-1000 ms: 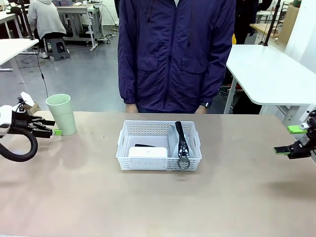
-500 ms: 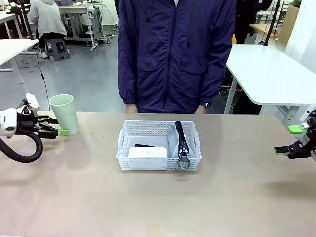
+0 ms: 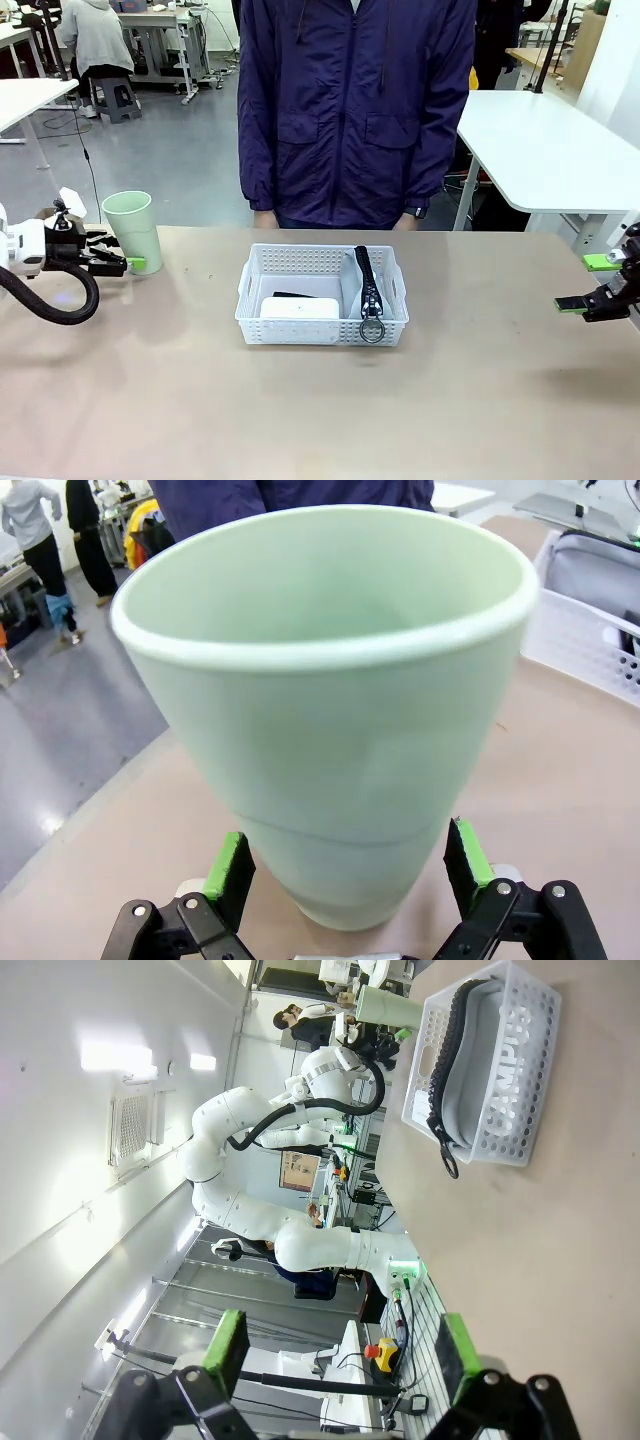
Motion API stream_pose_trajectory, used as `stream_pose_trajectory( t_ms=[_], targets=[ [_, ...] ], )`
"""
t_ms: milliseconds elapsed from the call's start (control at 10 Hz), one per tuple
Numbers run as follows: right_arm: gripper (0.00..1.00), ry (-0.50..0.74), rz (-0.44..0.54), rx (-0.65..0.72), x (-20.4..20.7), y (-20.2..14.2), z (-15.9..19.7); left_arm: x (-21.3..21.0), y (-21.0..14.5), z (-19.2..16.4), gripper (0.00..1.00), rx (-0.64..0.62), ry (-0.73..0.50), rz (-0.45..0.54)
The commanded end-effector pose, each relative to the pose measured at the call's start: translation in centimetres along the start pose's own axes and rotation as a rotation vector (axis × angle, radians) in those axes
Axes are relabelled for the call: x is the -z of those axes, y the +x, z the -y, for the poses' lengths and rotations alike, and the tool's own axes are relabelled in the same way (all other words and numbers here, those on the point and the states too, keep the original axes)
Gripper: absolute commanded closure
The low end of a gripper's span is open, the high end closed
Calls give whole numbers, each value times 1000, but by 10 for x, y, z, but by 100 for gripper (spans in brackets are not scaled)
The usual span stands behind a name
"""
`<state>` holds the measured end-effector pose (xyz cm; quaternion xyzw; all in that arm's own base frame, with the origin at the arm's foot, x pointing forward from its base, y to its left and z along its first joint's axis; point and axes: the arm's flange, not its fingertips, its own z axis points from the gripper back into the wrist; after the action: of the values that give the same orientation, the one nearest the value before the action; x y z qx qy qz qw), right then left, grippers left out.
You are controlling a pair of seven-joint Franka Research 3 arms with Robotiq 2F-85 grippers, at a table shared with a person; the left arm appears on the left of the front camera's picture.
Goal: Efficiently arrange items inside the basket to fit them all.
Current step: Pick up the Reusable plastic cup and place it inside the Organizing basket.
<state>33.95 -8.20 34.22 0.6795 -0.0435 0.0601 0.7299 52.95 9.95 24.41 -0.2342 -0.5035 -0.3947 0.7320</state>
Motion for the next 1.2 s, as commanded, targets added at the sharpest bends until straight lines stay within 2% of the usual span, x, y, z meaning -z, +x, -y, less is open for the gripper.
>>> stream_pose_trajectory(
  t_ms=[0,300,700,1100],
  targets=[
    [0,4,-14,-19,-4,-3,-2,13,-2,-2,0,26,32,63],
    [0,4,-14,-19,-4,-3,-2,21,5,2,0,32,0,114],
    [0,4,-14,-19,-4,-3,-2,18,16,4,0,32,23,247],
    [0,4,-14,-19,-4,-3,-2,16,20,6,0,25,3,277]
  ],
)
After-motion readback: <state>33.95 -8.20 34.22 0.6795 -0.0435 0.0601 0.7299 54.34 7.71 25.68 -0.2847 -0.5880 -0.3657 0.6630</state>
